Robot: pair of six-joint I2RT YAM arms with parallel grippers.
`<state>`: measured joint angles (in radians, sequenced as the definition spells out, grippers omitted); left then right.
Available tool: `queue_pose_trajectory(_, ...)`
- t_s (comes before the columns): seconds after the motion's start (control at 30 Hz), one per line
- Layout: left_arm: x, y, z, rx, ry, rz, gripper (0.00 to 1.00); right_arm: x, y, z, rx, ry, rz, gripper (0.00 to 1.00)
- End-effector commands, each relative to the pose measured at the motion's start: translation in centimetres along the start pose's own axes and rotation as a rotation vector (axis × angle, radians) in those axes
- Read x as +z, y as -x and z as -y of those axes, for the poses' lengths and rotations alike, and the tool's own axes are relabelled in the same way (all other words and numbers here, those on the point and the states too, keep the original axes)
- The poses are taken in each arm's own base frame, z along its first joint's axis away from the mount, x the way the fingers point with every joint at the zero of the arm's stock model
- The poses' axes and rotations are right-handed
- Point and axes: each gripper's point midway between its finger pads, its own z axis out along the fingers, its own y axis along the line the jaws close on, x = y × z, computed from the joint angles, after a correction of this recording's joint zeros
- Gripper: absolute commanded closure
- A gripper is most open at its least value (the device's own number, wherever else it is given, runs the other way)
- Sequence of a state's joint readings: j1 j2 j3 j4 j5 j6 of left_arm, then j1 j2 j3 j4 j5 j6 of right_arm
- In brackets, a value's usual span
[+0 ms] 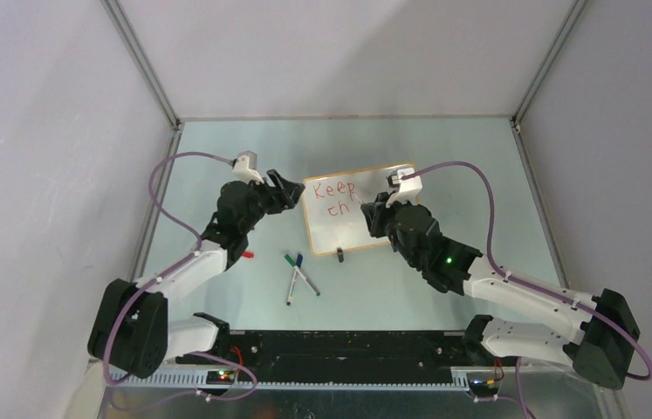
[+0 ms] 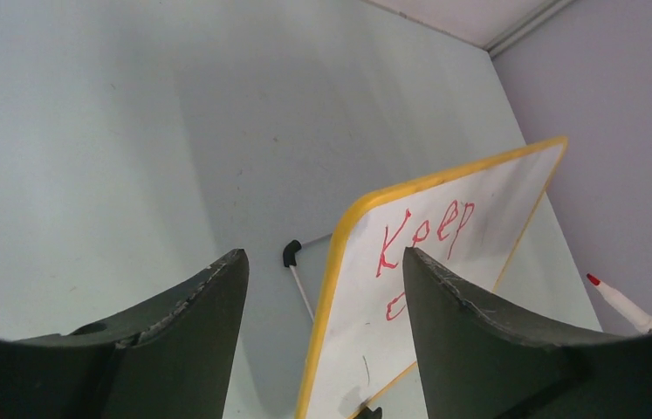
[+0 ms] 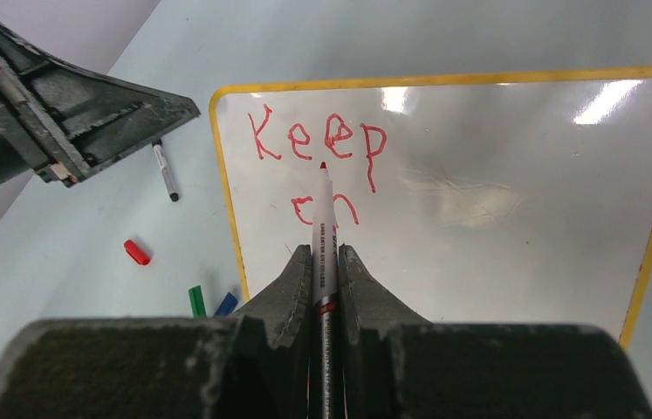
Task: Write a sentence on the whiteboard
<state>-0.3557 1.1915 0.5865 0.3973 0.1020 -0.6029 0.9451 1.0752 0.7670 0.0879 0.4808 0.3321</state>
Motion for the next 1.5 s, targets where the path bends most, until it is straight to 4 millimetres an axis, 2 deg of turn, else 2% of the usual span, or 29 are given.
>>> queue_pose_trajectory(0.0,1.4,1.2,3.3,-0.005,-0.119,0.034,0.3,-0.1,1.3,-0.6,0.033,0.025,0.04,1.0)
queue_pose_trajectory(0.17,2.6,0.3,3.7,0.007,-0.111,0.006,0.32,0.0,1.1,-0.9,0.03,0.037,0.035,1.0)
queue_pose_trajectory(0.4,2.4,0.5,3.4,0.017,-0.096,0.02,0.35,0.2,0.8,-0.8,0.03,0.03,0.026,1.0)
queue_pose_trajectory(0.53,2.1,1.1,3.4,0.035,-0.087,0.034,0.39,0.5,0.2,-0.6,0.034,0.017,0.013,1.0)
queue_pose_trajectory(0.8,2.5,0.7,3.0,0.023,-0.089,0.019,0.5,0.7,0.5,0.2,0.056,-0.034,0.034,1.0)
queue_pose_trajectory(1.07,2.5,0.8,2.7,0.002,-0.099,0.024,0.58,0.7,-0.4,-0.7,0.0,0.028,-0.007,1.0)
queue_pose_trajectory(1.47,3.2,0.1,2.1,0.0,-0.08,-0.016,0.67,0.9,-0.9,-0.8,-0.02,0.036,-0.024,1.0)
